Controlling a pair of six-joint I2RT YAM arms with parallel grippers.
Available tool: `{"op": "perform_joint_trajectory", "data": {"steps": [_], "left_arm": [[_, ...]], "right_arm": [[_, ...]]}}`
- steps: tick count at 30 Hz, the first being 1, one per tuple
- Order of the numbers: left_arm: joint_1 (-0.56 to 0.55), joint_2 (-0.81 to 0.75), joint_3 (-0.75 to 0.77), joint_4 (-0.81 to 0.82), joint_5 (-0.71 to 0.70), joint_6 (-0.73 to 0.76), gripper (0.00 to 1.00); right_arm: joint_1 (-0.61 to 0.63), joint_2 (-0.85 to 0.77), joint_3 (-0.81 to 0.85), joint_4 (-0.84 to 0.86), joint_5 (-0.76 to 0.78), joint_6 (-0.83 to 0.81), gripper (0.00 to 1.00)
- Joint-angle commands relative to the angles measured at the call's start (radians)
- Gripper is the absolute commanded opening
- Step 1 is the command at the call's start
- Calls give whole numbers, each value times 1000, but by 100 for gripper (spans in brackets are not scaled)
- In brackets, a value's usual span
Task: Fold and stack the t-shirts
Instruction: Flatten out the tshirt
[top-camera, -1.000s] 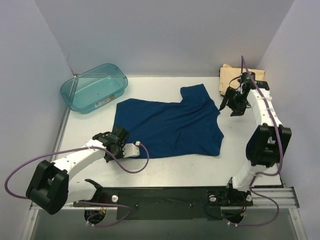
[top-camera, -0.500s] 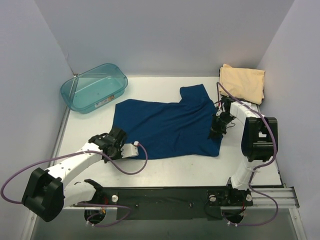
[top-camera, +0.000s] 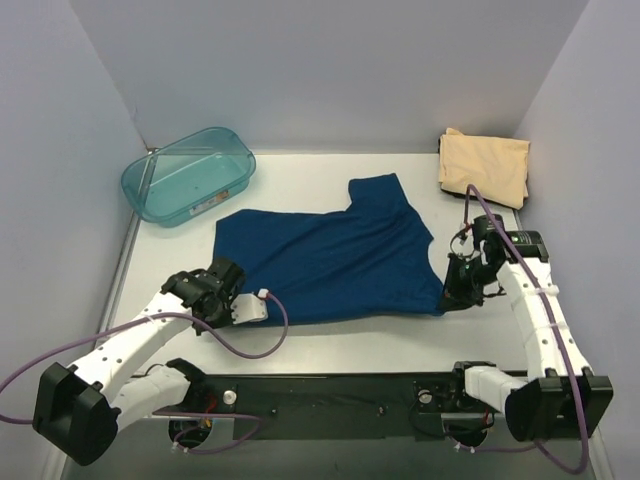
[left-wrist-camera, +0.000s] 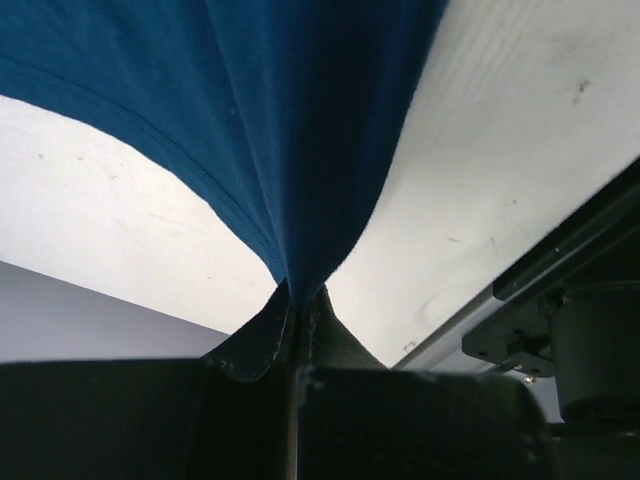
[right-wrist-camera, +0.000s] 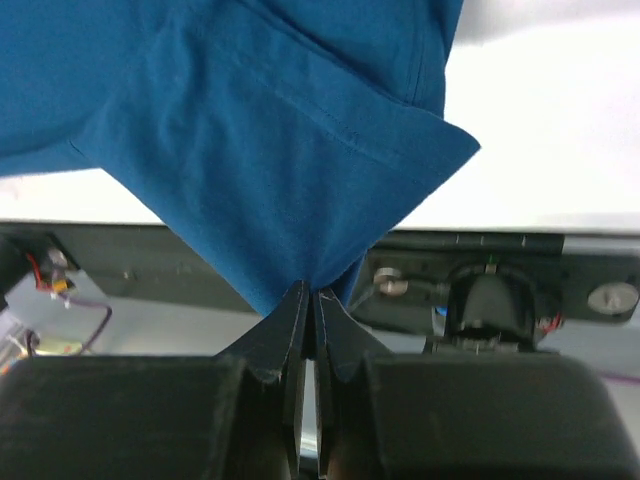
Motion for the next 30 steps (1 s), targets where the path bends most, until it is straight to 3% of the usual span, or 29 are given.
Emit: {"op": "perform_joint_trajectory", "data": {"steps": [1, 7, 11, 15, 19, 22, 23, 24, 25, 26, 27, 28, 29, 30], "left_arm": [[-6, -17, 45, -123, 25, 7, 0], [-8, 3, 115, -128, 8, 13, 0], [-8, 1, 161, -171, 50, 8, 0], [-5, -17, 123, -152, 15, 2, 0], [-5, 7, 95, 25, -93, 39, 0], [9, 122, 149, 401, -237, 164, 0], [18, 230, 254, 462, -255, 212, 0], [44, 288, 326, 546, -277, 220, 0], [60, 419, 539, 555, -279, 197, 0], [95, 478, 654, 526, -274, 141, 0], [113, 602, 918, 498, -268, 116, 0], [142, 653, 1170, 454, -259, 79, 0], [158, 757, 1275, 432, -256, 65, 0], [178, 797, 1481, 402, -263, 56, 0]], "right_arm": [[35, -89, 19, -308, -45, 2, 0], [44, -191, 111, -473, -69, 10, 0], [60, -218, 91, -480, -126, 25, 0], [61, -214, 95, -477, -79, 22, 0], [28, -121, 226, -377, -31, -33, 0], [-52, 66, 459, -142, -37, -73, 0], [-58, 202, 535, -109, -25, -87, 0], [-69, 269, 754, -89, 34, -85, 0], [-72, 423, 905, -90, 55, -93, 0], [-84, 506, 1165, -92, 58, -85, 0], [-109, 630, 1468, -92, 38, -49, 0], [-127, 735, 1587, -52, 12, -23, 0], [-168, 762, 1725, -5, -41, 66, 0], [-192, 742, 1714, 158, -66, 117, 0]]}}
